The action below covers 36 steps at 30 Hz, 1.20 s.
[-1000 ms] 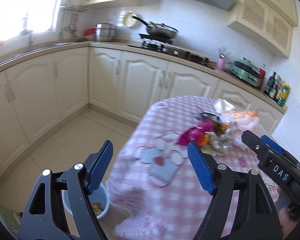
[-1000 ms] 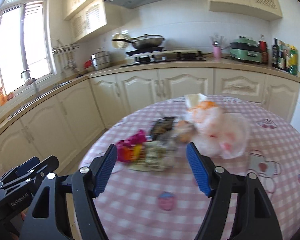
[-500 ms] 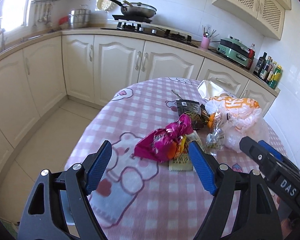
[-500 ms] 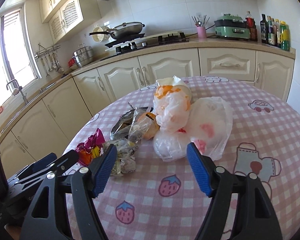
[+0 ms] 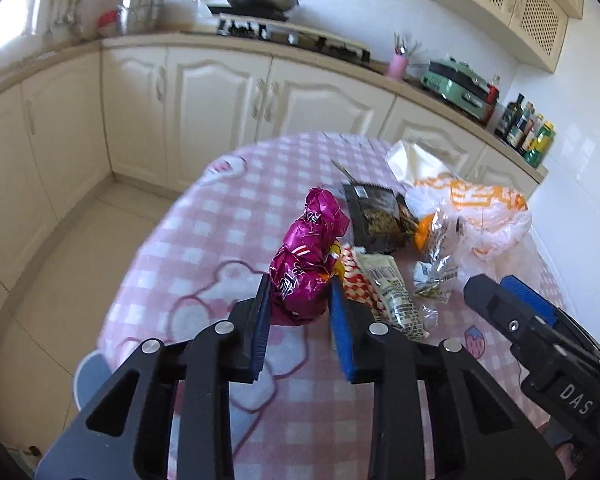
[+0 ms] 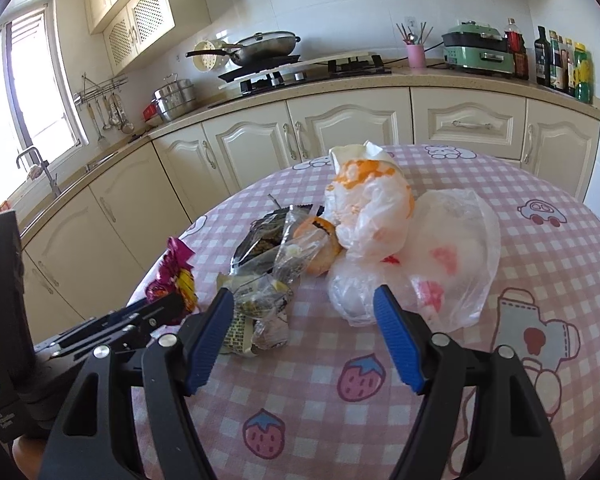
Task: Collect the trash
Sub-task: 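Grasp the pink candy wrapper with the left tool while the right tool reaches the table, then grasp the clear plastic wrapper with the right tool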
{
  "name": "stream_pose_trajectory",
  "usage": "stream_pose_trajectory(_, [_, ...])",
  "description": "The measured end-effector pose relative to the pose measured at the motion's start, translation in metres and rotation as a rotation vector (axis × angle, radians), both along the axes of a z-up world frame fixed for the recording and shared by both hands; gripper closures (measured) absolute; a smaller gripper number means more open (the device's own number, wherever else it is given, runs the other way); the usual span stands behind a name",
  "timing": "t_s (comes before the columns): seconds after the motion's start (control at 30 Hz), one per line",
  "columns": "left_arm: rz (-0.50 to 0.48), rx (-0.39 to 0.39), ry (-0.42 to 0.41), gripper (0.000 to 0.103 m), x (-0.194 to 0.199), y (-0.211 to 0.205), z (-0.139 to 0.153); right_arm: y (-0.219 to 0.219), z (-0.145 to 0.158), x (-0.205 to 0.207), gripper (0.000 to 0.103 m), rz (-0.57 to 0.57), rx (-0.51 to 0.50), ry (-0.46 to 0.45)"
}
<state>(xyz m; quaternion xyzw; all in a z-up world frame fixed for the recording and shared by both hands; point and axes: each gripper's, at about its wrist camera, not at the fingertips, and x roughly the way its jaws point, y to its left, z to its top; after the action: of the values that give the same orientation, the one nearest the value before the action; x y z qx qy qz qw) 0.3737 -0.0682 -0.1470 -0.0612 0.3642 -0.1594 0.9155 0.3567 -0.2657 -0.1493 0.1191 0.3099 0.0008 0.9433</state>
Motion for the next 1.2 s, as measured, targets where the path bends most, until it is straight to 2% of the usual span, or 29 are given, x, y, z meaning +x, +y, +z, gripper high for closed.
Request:
stream_pose_trajectory(0.1, [0.029, -0.031, -0.022, 0.077, -0.011, 0.016, 0.006, 0.013, -0.003, 0.003, 0.032, 0.059, 0.009, 0.035])
stream_pose_trajectory(0.23, [0.069, -0.026, -0.044, 0.077, -0.023, 0.036, 0.009, 0.03, -0.011, 0.017, 0.032, 0.14, 0.045, 0.103])
stream_pose_trajectory(0.37, [0.09, -0.032, -0.046, 0.077, -0.031, 0.051, 0.01, 0.038, -0.017, 0.034, 0.033, 0.134, 0.051, 0.15])
stream_pose_trajectory(0.5, [0.097, -0.042, -0.052, 0.077, -0.036, 0.059, 0.012, 0.041, -0.023, 0.041, 0.064, 0.145, 0.056, 0.184])
stream_pose_trajectory(0.6, [0.099, -0.048, -0.057, 0.077, -0.04, 0.062, 0.014, 0.042, -0.023, 0.035, 0.074, 0.153, 0.041, 0.176])
stream_pose_trajectory(0.87, [0.096, -0.058, -0.069, 0.077, -0.057, 0.068, 0.017, 0.037, -0.02, 0.005, 0.075, 0.149, 0.036, 0.148])
stream_pose_trajectory(1.0, [0.088, -0.06, -0.074, 0.077, -0.066, 0.068, 0.018, 0.031, -0.022, -0.007, 0.072, 0.167, 0.052, 0.178])
stream_pose_trajectory(1.03, [0.085, -0.062, -0.075, 0.077, -0.069, 0.067, 0.018, 0.028, -0.023, -0.01, 0.07, 0.159, 0.061, 0.18])
stream_pose_trajectory(1.1, [0.08, -0.06, -0.076, 0.077, -0.073, 0.066, 0.018, 0.02, -0.026, -0.016, 0.047, 0.121, 0.062, 0.19])
stream_pose_trajectory(1.2, [0.072, -0.061, -0.077, 0.077, -0.077, 0.062, 0.019, 0.008, -0.023, -0.02, 0.043, 0.098, 0.109, 0.161])
